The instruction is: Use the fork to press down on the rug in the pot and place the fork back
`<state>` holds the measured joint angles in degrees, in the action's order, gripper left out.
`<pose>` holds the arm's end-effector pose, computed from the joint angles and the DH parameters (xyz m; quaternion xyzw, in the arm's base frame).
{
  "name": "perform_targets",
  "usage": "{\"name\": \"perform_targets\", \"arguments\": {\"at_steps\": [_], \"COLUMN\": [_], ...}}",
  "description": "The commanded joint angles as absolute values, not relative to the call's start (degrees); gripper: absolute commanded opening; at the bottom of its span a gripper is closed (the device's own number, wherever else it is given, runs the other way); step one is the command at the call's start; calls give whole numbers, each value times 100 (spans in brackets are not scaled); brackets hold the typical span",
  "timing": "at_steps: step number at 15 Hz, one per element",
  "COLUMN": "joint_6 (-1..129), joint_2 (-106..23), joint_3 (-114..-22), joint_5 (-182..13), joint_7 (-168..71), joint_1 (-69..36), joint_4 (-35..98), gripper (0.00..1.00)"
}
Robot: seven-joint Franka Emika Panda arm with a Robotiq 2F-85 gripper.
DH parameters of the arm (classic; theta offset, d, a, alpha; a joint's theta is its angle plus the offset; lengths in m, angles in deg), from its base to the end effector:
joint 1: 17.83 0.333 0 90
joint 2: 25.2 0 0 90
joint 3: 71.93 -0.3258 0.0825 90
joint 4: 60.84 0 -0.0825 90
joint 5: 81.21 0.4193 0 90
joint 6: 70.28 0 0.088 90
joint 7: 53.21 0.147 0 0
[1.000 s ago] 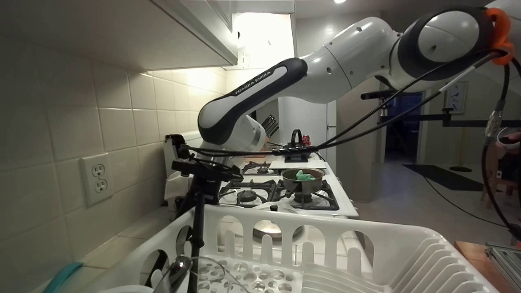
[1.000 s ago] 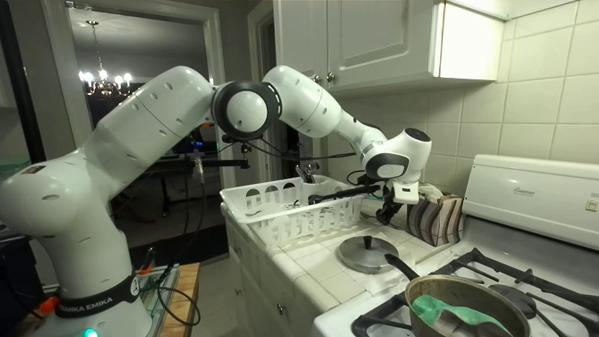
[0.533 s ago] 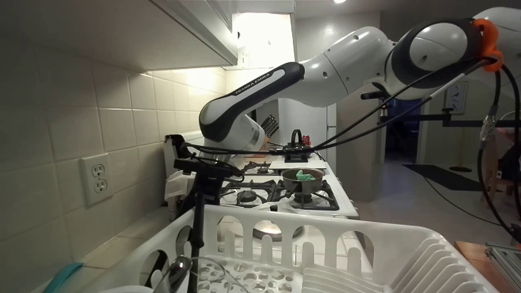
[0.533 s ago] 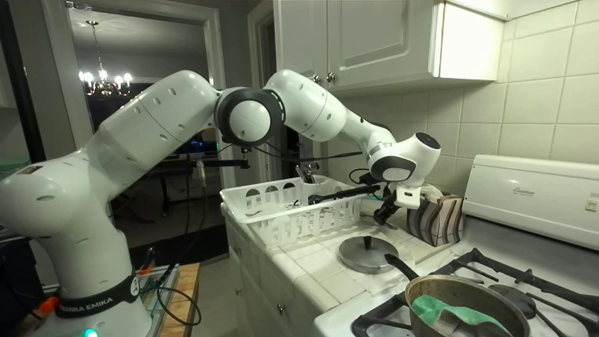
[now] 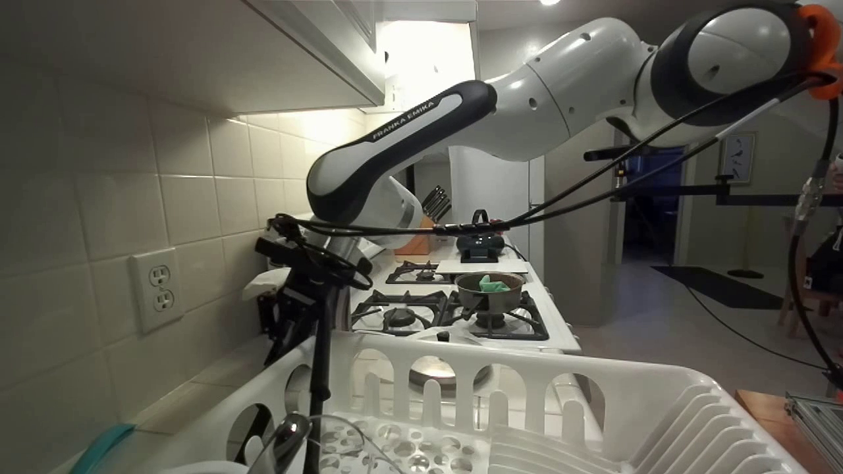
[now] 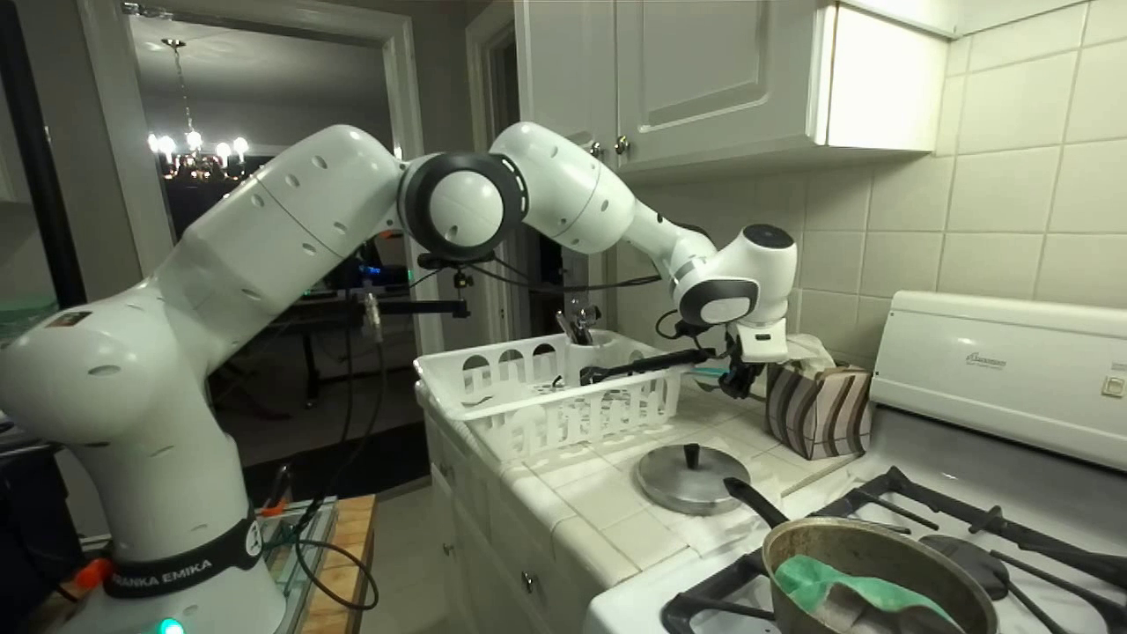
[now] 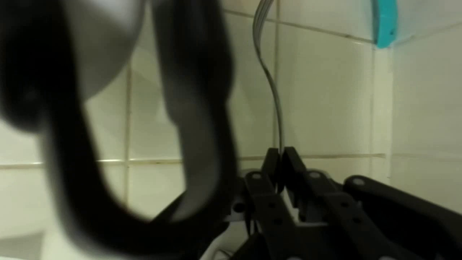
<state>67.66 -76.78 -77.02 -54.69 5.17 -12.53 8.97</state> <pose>0.8232 0.1460 0.2129 -0.8033 0.5404 0.0023 0.2502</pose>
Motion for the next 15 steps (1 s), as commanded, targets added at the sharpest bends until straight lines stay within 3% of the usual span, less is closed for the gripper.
{"name": "perform_targets", "arguments": {"at_steps": [1,8,15], "joint_6": [8081,9514,9700], "joint_2": [-7207,-6816,-6263], "joint_3": [-7526,-7073,-4638], "joint_5": [-5548,-5775,-6744], "joint_7": [810,1203,2490], "joint_1": [-899,-275,1755], "joint_4": [1723,2712,3540], "gripper": [2,2,2]}}
